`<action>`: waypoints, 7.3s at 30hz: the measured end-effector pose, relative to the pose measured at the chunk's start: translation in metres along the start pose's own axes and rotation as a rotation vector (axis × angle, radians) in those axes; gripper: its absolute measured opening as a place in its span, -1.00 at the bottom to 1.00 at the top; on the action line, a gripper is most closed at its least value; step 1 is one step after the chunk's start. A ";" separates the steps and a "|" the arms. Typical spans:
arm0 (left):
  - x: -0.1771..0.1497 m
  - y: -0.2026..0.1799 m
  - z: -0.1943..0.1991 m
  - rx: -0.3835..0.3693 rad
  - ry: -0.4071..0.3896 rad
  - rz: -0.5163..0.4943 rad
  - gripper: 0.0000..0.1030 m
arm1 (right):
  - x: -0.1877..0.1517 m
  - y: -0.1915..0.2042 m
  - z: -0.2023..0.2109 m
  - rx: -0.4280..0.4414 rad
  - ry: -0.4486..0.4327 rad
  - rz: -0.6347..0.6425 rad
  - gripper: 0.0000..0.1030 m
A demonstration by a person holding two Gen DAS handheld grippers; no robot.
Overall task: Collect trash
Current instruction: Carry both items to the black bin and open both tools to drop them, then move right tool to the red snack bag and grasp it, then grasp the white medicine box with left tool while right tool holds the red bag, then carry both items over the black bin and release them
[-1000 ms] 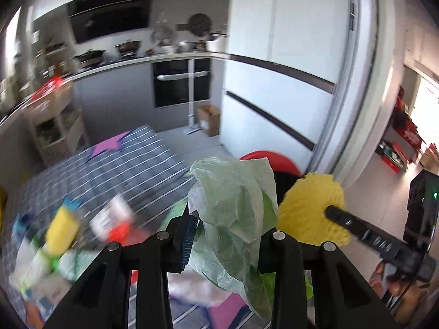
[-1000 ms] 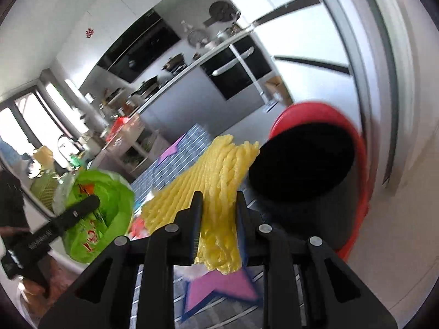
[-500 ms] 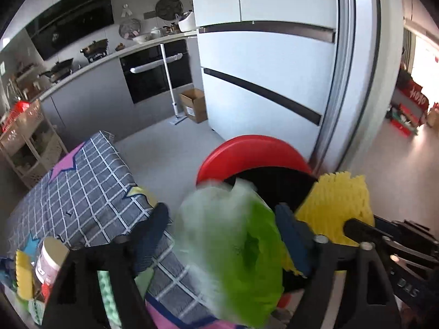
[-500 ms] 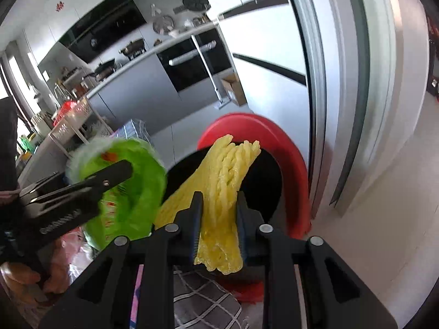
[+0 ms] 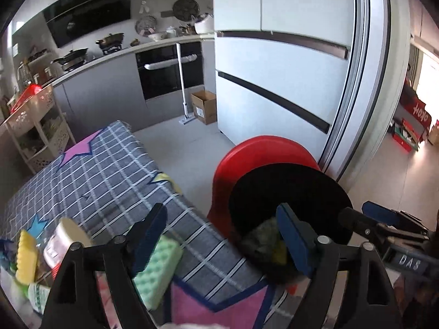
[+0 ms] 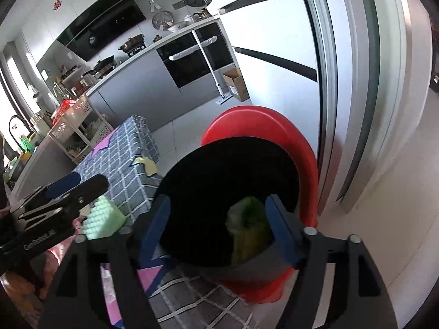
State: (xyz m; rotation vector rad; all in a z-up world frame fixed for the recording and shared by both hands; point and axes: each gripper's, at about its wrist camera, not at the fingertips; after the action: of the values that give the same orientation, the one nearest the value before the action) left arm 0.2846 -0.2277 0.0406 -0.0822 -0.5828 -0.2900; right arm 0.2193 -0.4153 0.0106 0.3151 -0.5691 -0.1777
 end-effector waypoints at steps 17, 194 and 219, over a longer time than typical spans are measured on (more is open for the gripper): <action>-0.148 0.142 0.082 0.112 -0.039 0.184 1.00 | -0.070 0.125 0.004 0.048 0.085 0.189 1.00; -0.010 -0.019 0.015 -0.056 0.028 -0.119 1.00 | -0.025 0.022 -0.005 0.140 -0.017 0.003 -0.50; -0.004 -0.040 -0.009 -0.054 -0.001 -0.108 1.00 | -0.051 -0.032 0.030 0.139 -0.053 -0.156 0.36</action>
State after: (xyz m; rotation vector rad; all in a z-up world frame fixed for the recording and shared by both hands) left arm 0.2743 -0.2660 0.0308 -0.1033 -0.5810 -0.4108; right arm 0.1579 -0.4392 -0.0019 0.4908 -0.6113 -0.2982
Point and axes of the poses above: each gripper's, at about its wrist camera, not at the fingertips, and z roughly against the way its jaws point, y to its left, x to its top, and after that the axes turned 14 degrees about y, right-handed
